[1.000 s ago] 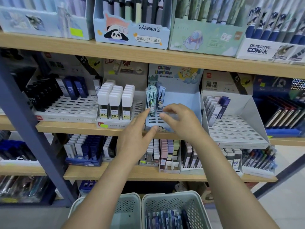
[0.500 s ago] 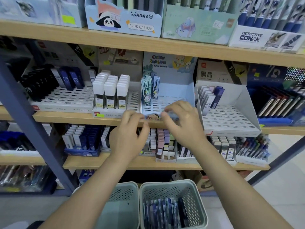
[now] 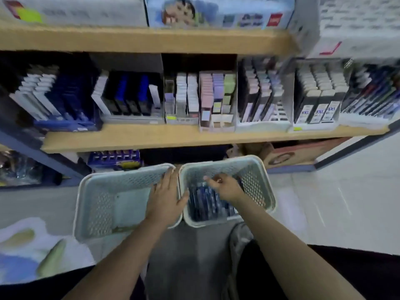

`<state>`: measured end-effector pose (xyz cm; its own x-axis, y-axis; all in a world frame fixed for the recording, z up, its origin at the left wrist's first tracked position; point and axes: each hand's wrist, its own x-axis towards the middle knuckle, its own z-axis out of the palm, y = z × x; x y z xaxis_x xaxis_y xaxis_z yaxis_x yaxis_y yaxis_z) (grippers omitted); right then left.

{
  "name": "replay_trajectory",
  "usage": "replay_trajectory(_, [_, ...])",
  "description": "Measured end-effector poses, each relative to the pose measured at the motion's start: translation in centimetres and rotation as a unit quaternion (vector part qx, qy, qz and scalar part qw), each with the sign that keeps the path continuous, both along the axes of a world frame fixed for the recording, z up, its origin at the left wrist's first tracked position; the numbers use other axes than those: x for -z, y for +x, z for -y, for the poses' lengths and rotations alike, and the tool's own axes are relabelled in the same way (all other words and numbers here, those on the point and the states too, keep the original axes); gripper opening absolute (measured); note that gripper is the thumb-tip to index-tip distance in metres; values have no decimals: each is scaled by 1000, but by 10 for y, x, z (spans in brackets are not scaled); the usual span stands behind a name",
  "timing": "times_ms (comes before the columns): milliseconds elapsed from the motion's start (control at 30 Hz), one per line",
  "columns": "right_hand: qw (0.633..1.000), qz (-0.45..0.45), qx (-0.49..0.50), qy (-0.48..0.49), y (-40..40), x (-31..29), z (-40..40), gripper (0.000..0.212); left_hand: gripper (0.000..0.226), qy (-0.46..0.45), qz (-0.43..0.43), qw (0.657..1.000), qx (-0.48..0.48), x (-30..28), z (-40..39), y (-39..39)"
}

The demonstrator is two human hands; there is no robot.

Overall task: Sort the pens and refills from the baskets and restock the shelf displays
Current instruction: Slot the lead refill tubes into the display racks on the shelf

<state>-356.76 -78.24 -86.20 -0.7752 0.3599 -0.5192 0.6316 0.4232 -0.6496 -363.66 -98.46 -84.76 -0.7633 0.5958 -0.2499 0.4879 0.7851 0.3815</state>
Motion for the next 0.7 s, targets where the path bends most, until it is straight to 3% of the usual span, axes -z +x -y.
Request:
replay_trajectory(67, [996,57,42,-46,5,65,-7,59,86,-24,21,999,-5,30,5,6])
replay_trajectory(100, [993,64,59,-81,6,85,-8,53,90,-26,35,999,-7,41,7,8])
replay_trajectory(167, [987,78,75,-115,3,86,-1,42,89,-10,68,997,-18,58,11,9])
replay_trajectory(367, [979,148,85,-116,-6,104,2,43,77,76,115,990,-30,80,19,5])
replay_trajectory(500, [980,167,85,-61,-19,112,12,107,75,97,130,986,-32,84,21,5])
replay_trajectory(533, [982,167,81,-46,-21,113,14,114,75,101,131,986,-33,84,21,5])
replay_trajectory(600, [981,162,97,-37,-26,115,14,105,75,106,136,984,-35,82,22,4])
replay_trajectory(700, [969,173,148,-95,-24,118,8,66,75,105,141,984,-36,81,23,3])
